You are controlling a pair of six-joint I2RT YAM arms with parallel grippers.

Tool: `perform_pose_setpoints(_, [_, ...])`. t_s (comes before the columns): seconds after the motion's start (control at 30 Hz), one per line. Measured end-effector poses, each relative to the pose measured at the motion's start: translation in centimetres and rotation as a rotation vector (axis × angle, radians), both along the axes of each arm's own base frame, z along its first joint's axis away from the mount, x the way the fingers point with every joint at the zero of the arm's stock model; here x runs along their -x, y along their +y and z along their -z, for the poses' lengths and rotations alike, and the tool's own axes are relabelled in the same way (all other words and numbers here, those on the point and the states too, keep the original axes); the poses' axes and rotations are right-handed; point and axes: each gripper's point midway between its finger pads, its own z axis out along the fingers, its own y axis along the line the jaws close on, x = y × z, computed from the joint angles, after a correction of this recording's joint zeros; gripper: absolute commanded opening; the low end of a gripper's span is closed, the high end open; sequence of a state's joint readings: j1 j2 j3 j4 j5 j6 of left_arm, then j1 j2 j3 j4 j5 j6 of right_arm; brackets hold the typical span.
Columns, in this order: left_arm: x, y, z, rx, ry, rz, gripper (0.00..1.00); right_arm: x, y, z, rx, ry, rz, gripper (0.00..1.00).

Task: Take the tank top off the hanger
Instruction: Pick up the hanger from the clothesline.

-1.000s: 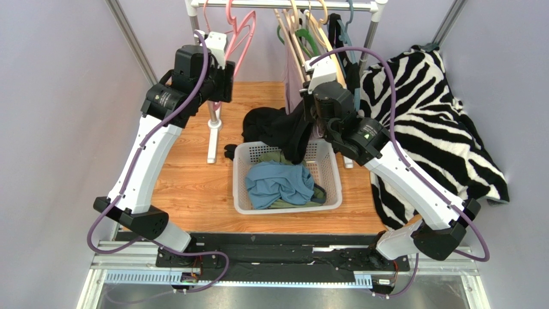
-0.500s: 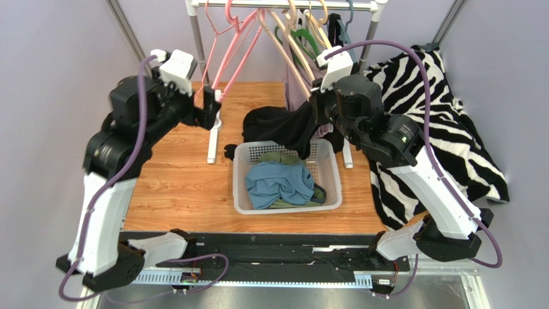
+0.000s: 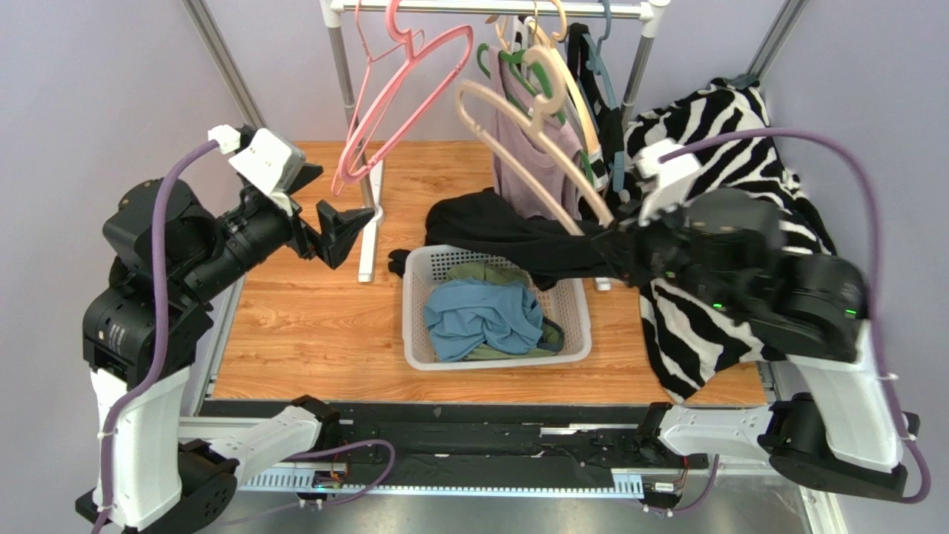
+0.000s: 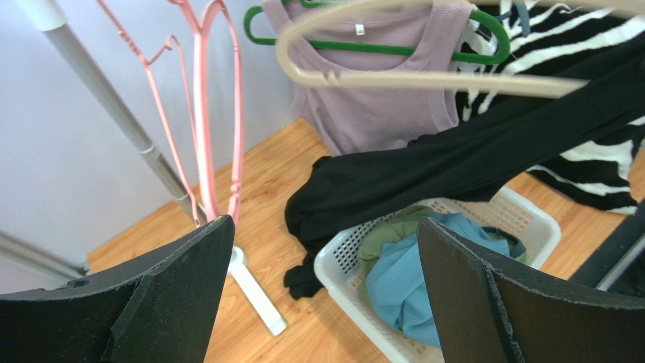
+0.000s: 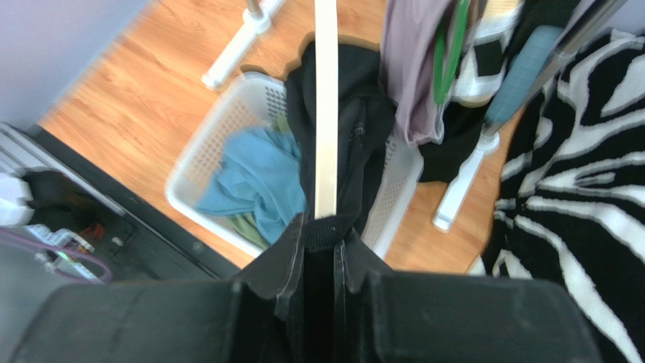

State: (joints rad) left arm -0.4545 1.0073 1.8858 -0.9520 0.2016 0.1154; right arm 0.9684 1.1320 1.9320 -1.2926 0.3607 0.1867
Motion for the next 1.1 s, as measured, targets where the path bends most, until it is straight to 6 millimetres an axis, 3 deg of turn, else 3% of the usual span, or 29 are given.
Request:
perform_pose_setpoints(0.17, [-0.3,-1.2,0.2,-0.004,0.020,0.052,0.99,2.6,-2.2,-7.6,-0.196,-0.126,-0.060,0.00])
perform_pose_setpoints(0.33, [-0.3,-1.5,0.6,-0.007,0.025,0.071,0.99,5.1,-3.0,-13.8,-0.355,-0.272,-0.170,0.00])
perform_pose_setpoints(0.73, [0.2,-1.9,2.7,-0.021,0.062,0.104,0.99,6.1,1.9,-23.9,-0.561,-0.606,-0.413,0.00])
perform_pose_setpoints(0.97, [0.6,-3.7,5.8,-0.014,0.151,0.201,0.99,8.0,1.2,-31.3,-0.742,-0.823,-0.462,0.00])
perform_pose_setpoints(1.1, [1.2,-6.0,8.2,0.013,0.243,0.327,0.99,9.2,0.8,-33.0,-0.810,-0.872,-0.495,0.00])
